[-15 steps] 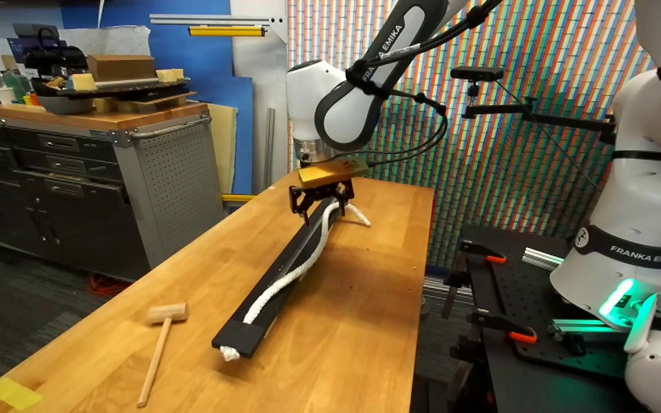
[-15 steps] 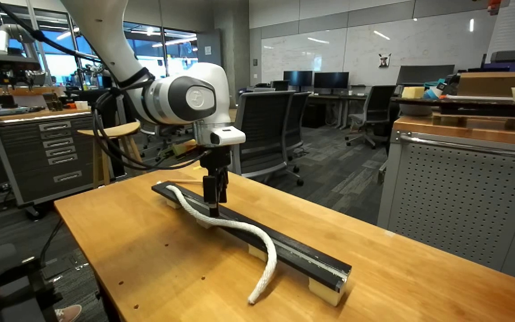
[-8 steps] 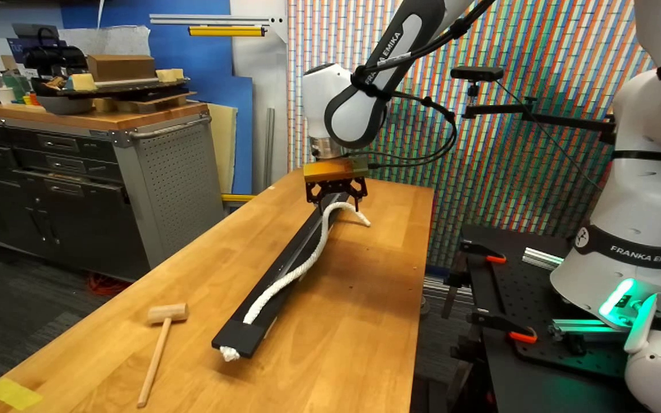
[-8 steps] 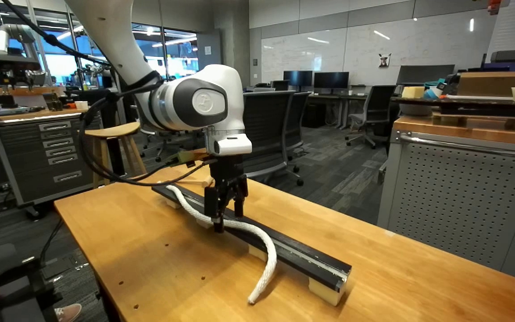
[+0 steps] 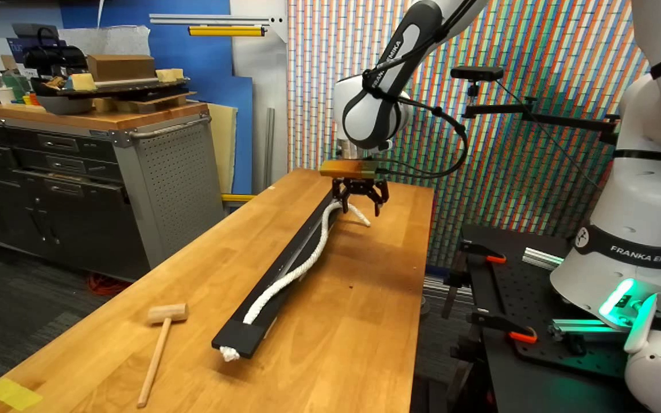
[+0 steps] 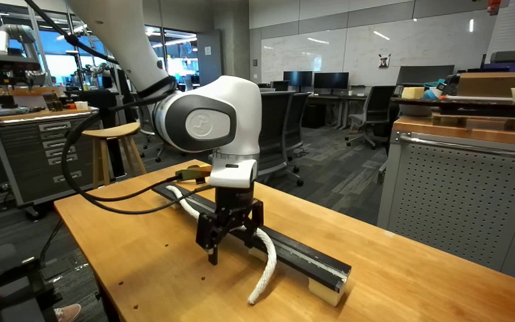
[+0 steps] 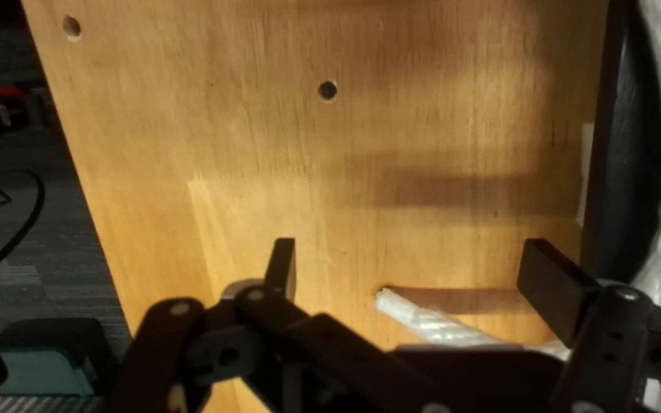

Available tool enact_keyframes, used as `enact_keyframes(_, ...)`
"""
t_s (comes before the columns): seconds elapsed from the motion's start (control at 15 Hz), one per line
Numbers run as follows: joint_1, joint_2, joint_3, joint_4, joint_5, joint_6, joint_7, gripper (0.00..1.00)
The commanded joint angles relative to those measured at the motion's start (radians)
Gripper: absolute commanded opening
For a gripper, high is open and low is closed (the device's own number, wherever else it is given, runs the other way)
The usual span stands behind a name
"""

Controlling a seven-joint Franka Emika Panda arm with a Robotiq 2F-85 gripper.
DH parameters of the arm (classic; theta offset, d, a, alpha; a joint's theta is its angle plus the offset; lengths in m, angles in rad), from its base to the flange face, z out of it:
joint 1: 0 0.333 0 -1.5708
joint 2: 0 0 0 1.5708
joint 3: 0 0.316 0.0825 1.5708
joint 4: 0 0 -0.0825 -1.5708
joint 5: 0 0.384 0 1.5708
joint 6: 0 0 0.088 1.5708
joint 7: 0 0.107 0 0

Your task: Align the rope with the black object.

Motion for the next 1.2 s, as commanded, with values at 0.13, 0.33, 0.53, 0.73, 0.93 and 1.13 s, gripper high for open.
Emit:
enact_keyframes(0.13, -0.058, -0.037, -0.017, -0.04, 0.134, 0.035, 0.096, 1.0)
enact_keyframes(0.33, -0.089, -0.032, -0.018, -0.051, 0.209, 0.062, 0.147, 1.0)
enact_keyframes(0.53, -0.114, -0.024, -0.016, -0.046, 0.284, 0.086, 0.203, 1.0)
enact_keyframes(0.73, -0.138, -0.013, -0.015, -0.031, 0.35, 0.111, 0.267, 1.0)
enact_keyframes(0.93, -0.161, 0.003, -0.011, -0.005, 0.409, 0.131, 0.34, 1.0)
enact_keyframes(1.13, -0.179, 0.027, 0.007, 0.021, 0.486, 0.16, 0.417, 1.0)
